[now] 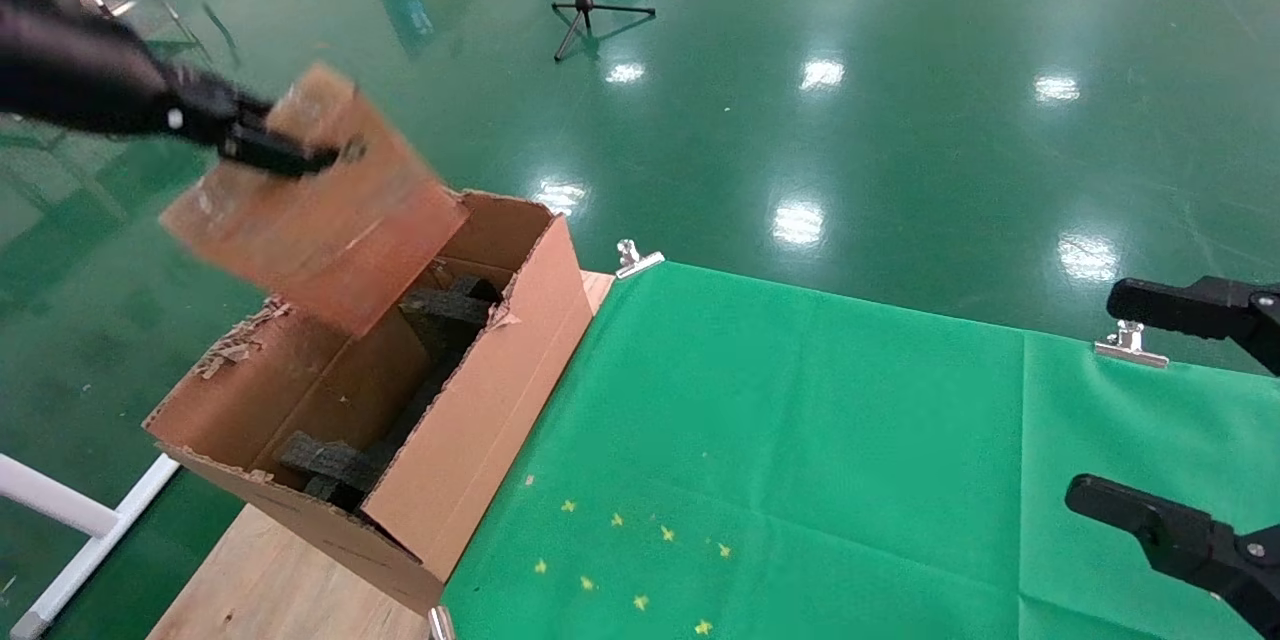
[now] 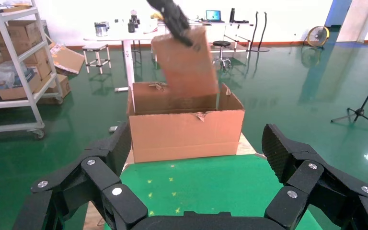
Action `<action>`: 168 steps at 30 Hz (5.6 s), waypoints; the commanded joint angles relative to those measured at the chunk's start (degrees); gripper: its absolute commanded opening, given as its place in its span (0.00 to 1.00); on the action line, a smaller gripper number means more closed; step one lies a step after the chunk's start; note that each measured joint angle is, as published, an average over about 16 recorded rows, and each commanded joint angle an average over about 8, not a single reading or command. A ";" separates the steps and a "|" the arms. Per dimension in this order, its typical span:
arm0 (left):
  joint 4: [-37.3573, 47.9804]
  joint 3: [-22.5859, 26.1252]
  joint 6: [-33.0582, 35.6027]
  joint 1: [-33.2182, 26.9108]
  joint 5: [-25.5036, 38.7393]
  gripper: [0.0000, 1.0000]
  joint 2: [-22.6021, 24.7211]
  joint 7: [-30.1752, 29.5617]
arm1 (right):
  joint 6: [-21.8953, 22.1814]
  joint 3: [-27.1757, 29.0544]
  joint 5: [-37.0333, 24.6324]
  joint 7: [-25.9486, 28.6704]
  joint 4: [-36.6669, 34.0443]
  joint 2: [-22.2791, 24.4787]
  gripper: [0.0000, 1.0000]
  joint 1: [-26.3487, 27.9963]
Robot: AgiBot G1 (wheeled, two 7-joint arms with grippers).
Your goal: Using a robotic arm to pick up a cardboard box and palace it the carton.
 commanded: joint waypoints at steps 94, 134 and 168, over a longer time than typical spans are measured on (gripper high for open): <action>30.97 -5.63 -26.60 20.76 -7.93 1.00 3.67 20.64 | 0.01 0.00 0.00 0.00 -0.01 0.01 1.00 -0.01; -0.94 -19.23 -3.48 34.56 -31.76 1.00 -3.44 24.07 | 0.04 0.00 0.00 0.00 -0.04 0.02 1.00 -0.03; -25.93 -36.08 -2.10 59.18 -56.86 1.00 -0.84 32.00 | 0.04 0.00 0.00 -0.01 -0.04 0.02 1.00 -0.03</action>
